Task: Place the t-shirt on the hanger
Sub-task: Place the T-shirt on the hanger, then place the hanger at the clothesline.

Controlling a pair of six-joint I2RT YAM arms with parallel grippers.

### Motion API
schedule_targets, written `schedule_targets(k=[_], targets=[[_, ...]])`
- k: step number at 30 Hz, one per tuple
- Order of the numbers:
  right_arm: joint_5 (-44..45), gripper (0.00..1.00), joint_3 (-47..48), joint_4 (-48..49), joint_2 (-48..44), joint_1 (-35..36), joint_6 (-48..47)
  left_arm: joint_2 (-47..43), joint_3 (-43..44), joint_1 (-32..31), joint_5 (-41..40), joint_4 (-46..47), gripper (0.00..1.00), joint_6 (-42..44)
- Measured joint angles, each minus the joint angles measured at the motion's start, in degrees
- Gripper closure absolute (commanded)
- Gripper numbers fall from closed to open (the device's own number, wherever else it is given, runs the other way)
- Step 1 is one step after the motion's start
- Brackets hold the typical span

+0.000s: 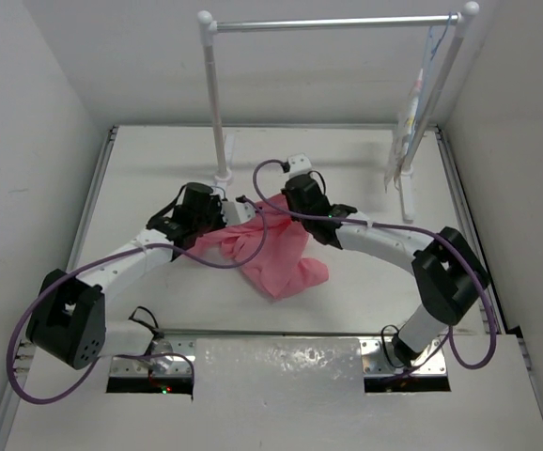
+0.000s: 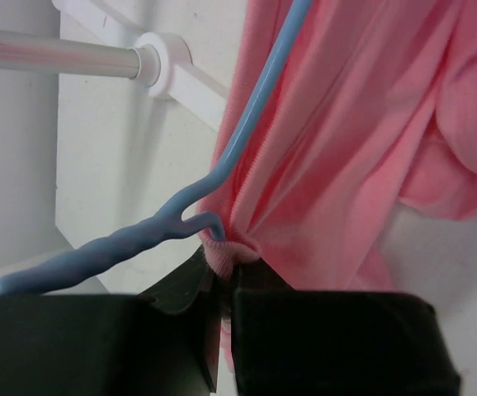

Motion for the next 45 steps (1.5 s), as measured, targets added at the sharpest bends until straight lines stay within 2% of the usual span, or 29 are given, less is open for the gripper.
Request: schedule_targets(k=[2, 5, 6, 8, 9, 10, 12, 14, 15, 16, 19, 23, 28, 30, 32, 33, 34, 37, 39, 45], targets=[[-0.42, 1.0, 2.08, 0.17, 1.01, 1.03, -1.97, 0.5, 0.74, 0.0, 0.98, -0.09, 1.0, -1.09], [-7.8, 0.99, 0.7, 1.6, 0.76, 0.79, -4.22, 1.97, 3.02, 0.07, 4.26, -0.61, 1.0, -2.78], [-10.82, 0.82, -0.28, 2.29, 0.46, 0.52, -4.83, 2.47, 3.8, 0.07, 5.79, -0.85, 1.0, -3.21], [-15.65, 0.41, -2.49, 2.47, -0.85, 0.2, -6.16, 2.97, 4.85, 0.07, 8.85, -1.14, 1.0, -3.96], [-17.07, 0.11, -3.52, 2.25, -1.86, 0.04, -7.5, 2.99, 4.96, 0.07, 10.03, -1.57, 1.0, -4.04], [-18.56, 0.01, -4.66, 2.08, -3.28, -0.17, -8.5, 2.97, 4.96, 0.15, 11.52, -2.21, 1.0, -4.07], [-20.13, 0.01, -7.1, 2.45, -6.73, -0.52, -10.8, 2.97, 4.94, 0.2, 14.14, -3.74, 1.0, -3.93], [-21.77, 0.04, -10.21, 2.8, -11.52, -0.76, -12.66, 2.93, 4.92, 0.2, 16.85, -4.11, 1.0, -4.02], [-23.12, 0.12, -11.67, 2.78, -14.1, -0.79, -13.73, 2.84, 4.92, 0.2, 18.12, -3.96, 1.0, -4.04], [-25.05, 0.3, -12.81, 2.71, -16.61, -0.76, -15.08, 2.67, 4.92, 0.2, 19.41, -3.91, 1.0, -4.02], [-30.45, 0.51, -13.84, 3.28, -20.94, -0.74, -18.64, 2.08, 4.92, 0.2, 21.84, -3.91, 1.0, -3.82], [-38.34, 0.51, -13.7, 6.08, -20.63, -0.74, -20.72, 1.42, 4.92, 0.24, 23.91, -3.91, 1.0, -3.67], [-44.17, 0.5, -9.07, 7.02, -10.97, -0.74, -20.85, 0.0, 4.92, 0.24, 26.47, -4.07, 1.0, -3.08], [-46.03, 0.56, -5.9, 7.1, -6.51, -0.74, -20.81, -0.63, 4.9, 0.39, 27.17, -4.37, 1.0, -2.86], [-47.1, 0.68, -3.65, 7.34, -3.28, -0.81, -20.5, -1.11, 4.9, 0.42, 28.02, -4.48, 1.0, -2.69], [-47.45, 0.88, -3.13, 7.69, -2.32, -0.81, -20.33, -1.27, 4.9, 0.44, 28.52, -4.61, 1.0, -2.54], [-47.5, 0.98, -2.99, 8.28, -1.77, -0.83, -20.31, -1.38, 4.9, 0.5, 28.96, -4.92, 1.0, -2.47], [-48.39, 1.0, -3.21, 8.37, -1.9, -0.79, -19.82, -1.53, 4.9, 1.95, 30.93, -5.05, 1.0, -1.95], [-47.91, 1.0, -4.81, 10.27, -3.19, -0.28, -19.89, -1.68, 4.92, 4.63, 35.58, -5.92, 1.0, -1.77], [-41.13, 1.0, -16.28, 17.09, -16.7, 0.11, -20.9, -1.68, 5.07, 8.81, 45.94, -8.15, 1.0, -0.79]])
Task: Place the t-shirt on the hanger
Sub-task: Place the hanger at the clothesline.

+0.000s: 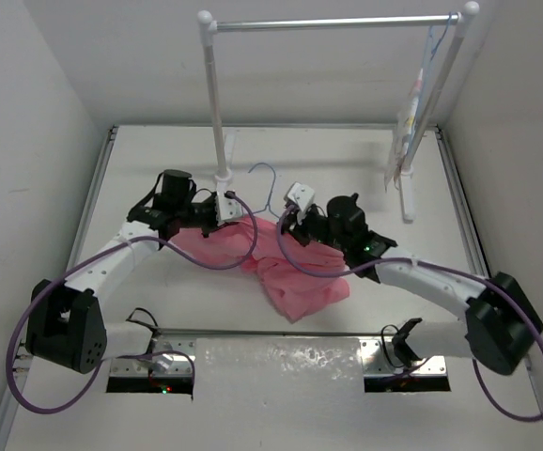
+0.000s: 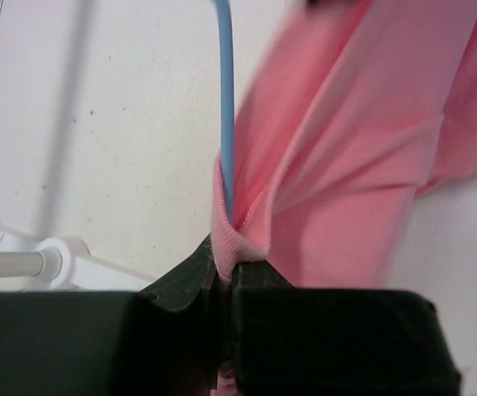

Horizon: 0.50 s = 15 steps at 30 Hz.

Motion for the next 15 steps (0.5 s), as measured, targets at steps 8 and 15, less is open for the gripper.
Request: schedule_targets(k=[8, 15], targets=[[10.36, 1.0, -4.33, -1.86, -12.15, 1.36, -3.91, 0.0, 2.95, 0.35, 4.9, 1.7, 0.86, -2.08], [22.69, 1.0, -2.69, -11.02, -16.96, 1.25, -7.98, 0.87, 5.25, 6.47, 1.44, 2.6, 0.55, -7.04]])
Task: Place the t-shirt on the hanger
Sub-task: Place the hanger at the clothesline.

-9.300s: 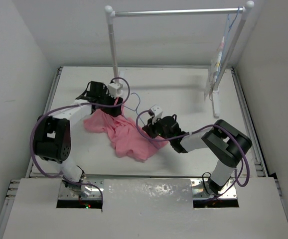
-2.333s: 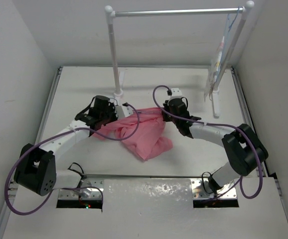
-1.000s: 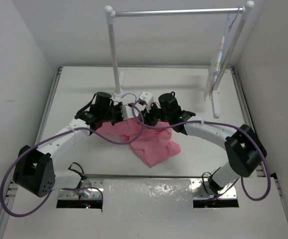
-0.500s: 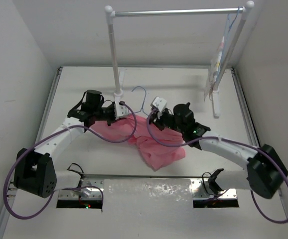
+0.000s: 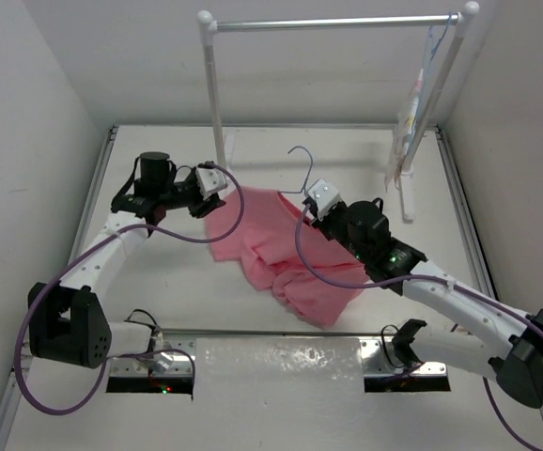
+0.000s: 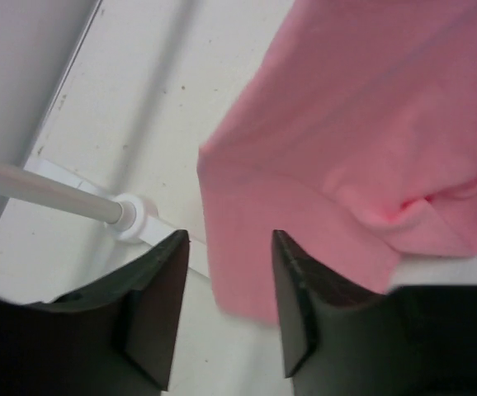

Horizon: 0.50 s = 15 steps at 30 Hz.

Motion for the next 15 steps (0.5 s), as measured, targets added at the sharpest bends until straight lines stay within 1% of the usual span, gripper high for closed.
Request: schedule_targets(k=[1, 2, 5, 9, 12, 15], targets=[[1.7, 1.0, 1.05, -1.49, -0.28, 0.37, -0.66, 0.0, 0.57, 0.17, 0.04, -0.11, 0.51, -0.44], [3.28, 1.0, 2.14, -2.67, -0.5, 0.76, -1.16, 0.0, 1.22, 0.17, 0.17, -0.28, 0.5, -0.83], [7.98, 1.0, 6.08, -5.95, -0.92, 2.49, -2.97, -0.02, 3.54, 0.24, 0.61, -1.05, 0.48, -2.23], [15.26, 1.0, 13.77, -11.34, -0.13, 4.92, -5.4, -0.04, 5.35, 0.24, 0.46, -1.18, 0.48, -3.82], [22.18, 1.0, 24.0, -17.03, 3.48, 5.46, -5.95, -0.04, 5.35, 0.24, -1.33, -1.44, 0.48, -5.62], [29.11, 1.0, 37.86, -24.83, 9.03, 5.46, -6.16, -0.28, 5.22, 0.24, -4.07, -1.51, 0.48, -7.37]])
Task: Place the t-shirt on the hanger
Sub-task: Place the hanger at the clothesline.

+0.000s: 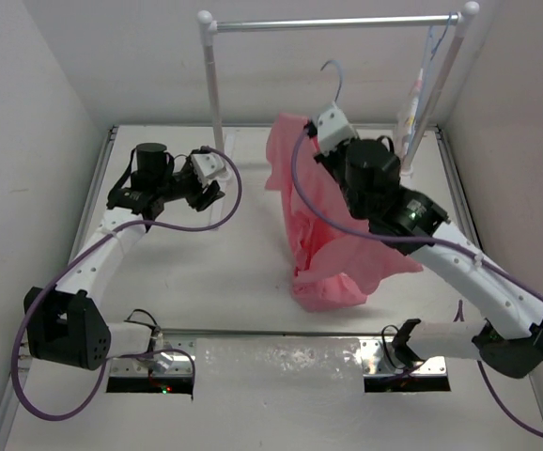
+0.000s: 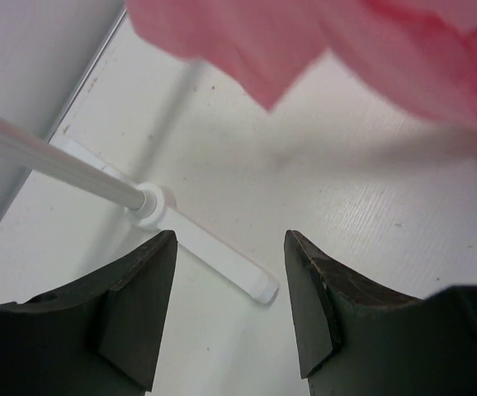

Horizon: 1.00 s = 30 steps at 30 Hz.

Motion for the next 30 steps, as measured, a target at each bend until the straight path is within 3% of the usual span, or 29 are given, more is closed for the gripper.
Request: schedule_targets(k=[5, 9, 16, 23, 30], targets=[[9.35, 1.0, 24.46, -9.49, 9.66, -0.02, -1.88, -1.14, -0.92, 0.0, -2.93, -0.09, 0.48, -1.77], [14.34, 1.0, 36.59, -11.67, 14.62, -0.02, -3.82, -1.36, -1.09, 0.02, -3.15, 0.04, 0.48, -2.6], [15.28, 1.0, 32.06, -12.85, 14.56, -2.84, -4.15, -1.36, -1.31, 0.02, -3.69, 0.11, 0.48, -3.67], [7.8, 1.0, 49.33, -17.59, 25.16, -12.74, -2.51, -2.36, -3.82, 0.02, -5.09, 1.11, 0.48, -4.74], [-4.22, 1.0, 48.92, -18.36, 27.61, -20.94, -0.81, -3.17, -5.01, 0.02, -7.15, 2.19, 0.48, -5.33]])
